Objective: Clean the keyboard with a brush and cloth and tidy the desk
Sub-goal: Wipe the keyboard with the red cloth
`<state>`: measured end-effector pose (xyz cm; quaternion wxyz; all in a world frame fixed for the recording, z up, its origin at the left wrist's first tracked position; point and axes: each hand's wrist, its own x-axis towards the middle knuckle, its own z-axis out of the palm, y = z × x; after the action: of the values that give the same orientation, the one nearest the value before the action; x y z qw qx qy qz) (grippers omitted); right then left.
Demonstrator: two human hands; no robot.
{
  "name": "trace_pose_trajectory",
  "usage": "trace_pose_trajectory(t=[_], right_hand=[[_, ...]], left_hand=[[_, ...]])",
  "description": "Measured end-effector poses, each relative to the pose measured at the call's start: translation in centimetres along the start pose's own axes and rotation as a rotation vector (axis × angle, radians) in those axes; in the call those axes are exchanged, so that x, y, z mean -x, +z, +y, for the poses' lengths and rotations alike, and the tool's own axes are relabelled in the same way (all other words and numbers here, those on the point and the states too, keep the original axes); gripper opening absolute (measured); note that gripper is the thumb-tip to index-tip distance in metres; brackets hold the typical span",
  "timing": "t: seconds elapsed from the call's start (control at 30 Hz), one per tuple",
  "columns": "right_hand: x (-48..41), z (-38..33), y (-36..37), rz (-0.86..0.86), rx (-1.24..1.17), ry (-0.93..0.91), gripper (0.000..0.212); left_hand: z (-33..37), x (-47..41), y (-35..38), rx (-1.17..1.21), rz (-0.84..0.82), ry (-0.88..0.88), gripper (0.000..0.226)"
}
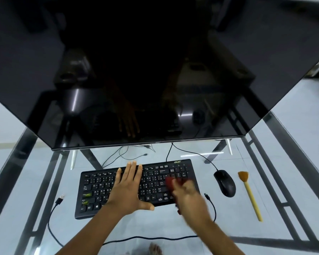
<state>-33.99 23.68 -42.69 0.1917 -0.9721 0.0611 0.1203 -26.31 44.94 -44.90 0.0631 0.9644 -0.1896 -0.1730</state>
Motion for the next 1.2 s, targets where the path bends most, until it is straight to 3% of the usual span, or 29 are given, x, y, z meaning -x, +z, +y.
trace_pose_trajectory(t=[0.07,0.13,0.23,0.27,0.37,0.43,0.47,0.53,0.6,0.63,0.8,0.83,0.9,0.97,1.03,1.1,1.2], right_hand=[[0.8,-1.8,0.8,-0.087,-0.043,-0.157,0.034],[-1.0,-1.1,-0.7,0.017,-0.045,-0.076,0.032],[-4.8,-0.1,-2.7,0.151,-0.129,0.219,0.027],[-5.2,-0.8,-2.8,0.142,-0.102,0.223,0.028],[-4.2,-4.7,-0.1,-0.051,-0.063,-0.100,0.029],[-3.9,-5.4,0.3,-0.068,0.110,-0.324,0.029],[-4.7,-4.7,0.1,-0.010,0.118,-0.310,0.031],[-6.6,-2.9,-1.1,0.062,0.108,-0.072,0.033],[-7.1,-2.7,-1.4,0.116,0.194,0.024,0.029],[-6.8,-3.6,-1.0,0.069,0.192,-0.007,0.029],[-4.3,-9.0,2.3,-0.079,0.230,-0.534,0.036],[-5.2,-8.6,2.0,-0.062,0.130,-0.464,0.036],[-7.5,-7.9,1.0,0.030,0.097,-0.228,0.029],[-8.1,-8.1,0.8,0.079,0.124,-0.119,0.025],[-5.9,-10.3,2.6,-0.006,0.064,-0.237,0.030],[-3.5,-12.1,3.7,-0.156,0.101,-0.496,0.028],[-5.4,-10.3,2.4,-0.044,0.083,-0.351,0.028]], left_hand=[[0.1,0.0,-0.1,0.001,-0.006,-0.001,0.148],[0.1,0.0,-0.2,-0.005,-0.017,-0.003,0.148],[0.1,0.1,-0.3,-0.015,-0.021,0.001,0.147],[0.1,0.1,-0.3,-0.017,-0.022,0.002,0.147],[-0.1,0.1,-0.1,-0.008,-0.017,0.016,0.146],[-0.8,0.3,-0.3,-0.004,-0.019,0.044,0.142],[-1.6,0.5,-0.5,-0.003,-0.012,0.035,0.143],[-3.7,1.6,-0.7,-0.001,0.034,-0.036,0.149],[-5.9,2.9,-0.8,0.006,0.057,-0.101,0.151],[-6.7,3.4,-0.7,0.011,0.045,-0.123,0.153],[-7.4,3.9,-0.3,0.002,0.009,-0.116,0.149],[-7.5,3.8,-0.3,0.003,0.016,-0.108,0.150],[-7.8,3.9,0.0,0.002,0.038,-0.096,0.149],[-7.9,4.1,0.1,-0.007,0.041,-0.083,0.148],[-8.1,4.0,0.4,0.000,0.058,-0.074,0.149],[-8.3,4.1,0.5,0.001,0.070,-0.076,0.146],[-8.2,4.1,0.5,0.000,0.070,-0.077,0.143]])
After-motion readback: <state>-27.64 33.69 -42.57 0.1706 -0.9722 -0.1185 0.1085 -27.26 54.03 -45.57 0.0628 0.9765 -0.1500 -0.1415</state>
